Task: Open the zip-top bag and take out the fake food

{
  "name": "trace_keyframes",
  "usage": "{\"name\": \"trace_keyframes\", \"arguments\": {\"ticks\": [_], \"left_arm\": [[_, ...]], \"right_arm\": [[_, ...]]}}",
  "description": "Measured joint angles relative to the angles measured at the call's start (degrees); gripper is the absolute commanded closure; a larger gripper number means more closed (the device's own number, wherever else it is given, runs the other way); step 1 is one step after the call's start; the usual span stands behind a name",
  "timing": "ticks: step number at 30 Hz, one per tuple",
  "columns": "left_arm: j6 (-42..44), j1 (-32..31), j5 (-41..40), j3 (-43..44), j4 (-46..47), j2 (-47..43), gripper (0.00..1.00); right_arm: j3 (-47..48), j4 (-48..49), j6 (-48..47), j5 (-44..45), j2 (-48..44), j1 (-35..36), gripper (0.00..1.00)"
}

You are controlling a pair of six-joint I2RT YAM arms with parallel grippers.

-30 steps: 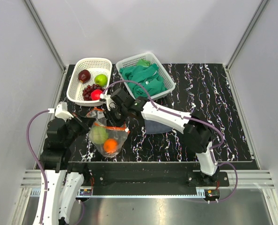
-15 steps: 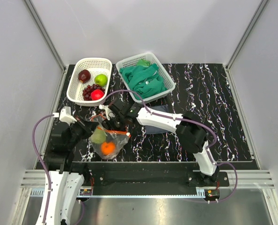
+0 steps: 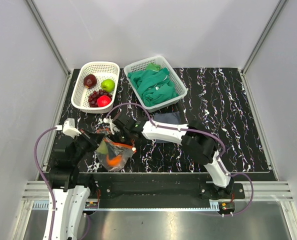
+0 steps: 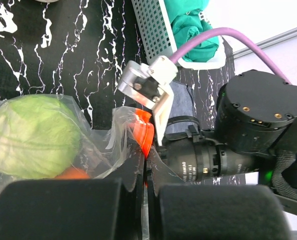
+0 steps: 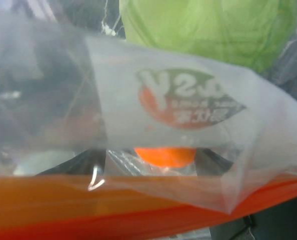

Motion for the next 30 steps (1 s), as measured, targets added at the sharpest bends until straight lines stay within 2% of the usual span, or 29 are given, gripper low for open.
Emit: {"name": "trace_keyframes", "arguments": {"ticks": [10,13,14,20,30], "left_arm": [[-0.11,0.00,0.02,-0.28,-3.15,-1.86,1.00],[-0.07,0.00,-0.07,-0.28,-4.35,-2.69,1.00],[-0.04,0.00,-0.24,-0.28,-4.79,-2.97,1.00],[0.44,0.00,-2.03,-0.11,-6.80,-3.78,1.00],[0.57,0.00,-7.63,1.22,-9.62,-4.11,1.00]], "right_arm": [[-0.02,6.60,3.15,1.03,5.46,1.79,0.18],[0.24,8.79,4.13,0.66,6.47,2.01,0.29],[0.24,9.18,4.42,0.76,6.56,2.10,0.36],[-1.22,9.84,4.52,2.19,5.29,2.14,0.56],[-6.73,7.78,2.36,7.48,-7.10,2.14,0.62]]}}
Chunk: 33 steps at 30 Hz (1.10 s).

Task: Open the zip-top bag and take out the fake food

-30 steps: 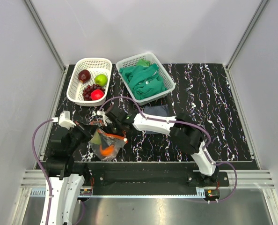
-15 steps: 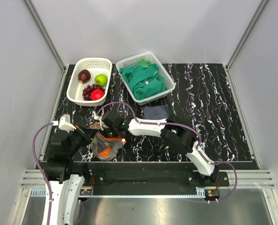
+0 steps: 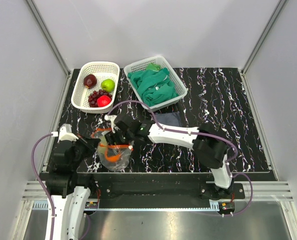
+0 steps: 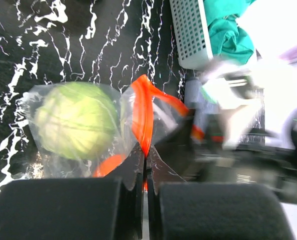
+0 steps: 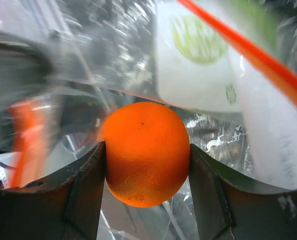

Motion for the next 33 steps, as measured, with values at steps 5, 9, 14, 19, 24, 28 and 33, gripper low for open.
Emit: {"name": "trace_keyframes", "arguments": {"ticks": [5,9,14,19,24,28,33], "left_arm": [[0.02,0.00,-0.72,0.15,-0.72,-1.42,1.00],[0.26,0.00,-0.44,0.17,-0.76,-1.49,1.00],[1.33,0.00,3.74,0.17,2.23,-1.42,1.00],[2.19,0.15,8.98,0.24,5.75,-0.20,1.00],[2.93,0.17,9.79,0.26,5.64,0.85,1.00],[3.15,0.15,8.41,0.94,3.61,1.68,1.00],[2.43,0.17,3.48,3.17,1.05,2.08,1.00]], "right_arm": [[0.02,0.24,-1.73,3.48,-5.03,-0.15,0.62],[1.25,-0.07,-2.60,5.05,-5.35,-0.79,0.62],[6.99,-0.52,-2.58,6.75,-2.69,-1.40,0.63],[11.89,-1.07,-0.81,8.70,1.27,-1.70,0.63],[12.33,-1.81,0.37,9.18,1.53,-1.81,0.62],[11.80,-3.19,0.42,8.98,0.15,-1.86,0.62],[9.27,-4.39,-0.04,7.56,-5.97,-2.38,0.62]]}}
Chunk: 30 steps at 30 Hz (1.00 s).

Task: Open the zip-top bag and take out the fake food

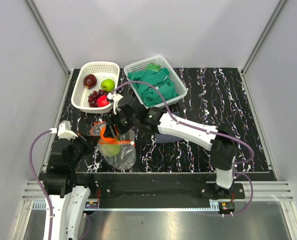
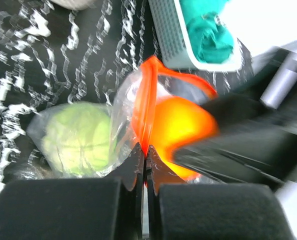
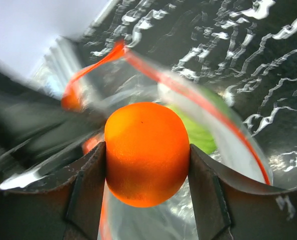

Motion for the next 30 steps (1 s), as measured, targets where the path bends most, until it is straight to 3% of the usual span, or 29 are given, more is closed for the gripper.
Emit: {"name": "trace_keyframes", "arguments": {"ticks": [7,15,19,30], "left_arm": [[-0.48,-0.02,-2.36,0.31,-1.36,0.66,1.00],[-0.96,-0.02,-5.49,0.31,-3.41,1.01,1.00],[-1.64,-0.02,-7.37,0.31,-4.76,0.98,1.00],[-2.73,-0.02,-9.22,0.31,-6.03,0.98,1.00]], "right_arm": [[0.31,2.10,0.00,-3.28,-7.15,0.17,0.61],[11.47,4.24,-2.47,-3.45,-2.27,-1.84,0.60],[19.67,6.29,-4.33,-2.12,4.96,-6.12,0.60],[49.81,8.98,-8.46,-0.90,38.03,-15.54,0.53]]}}
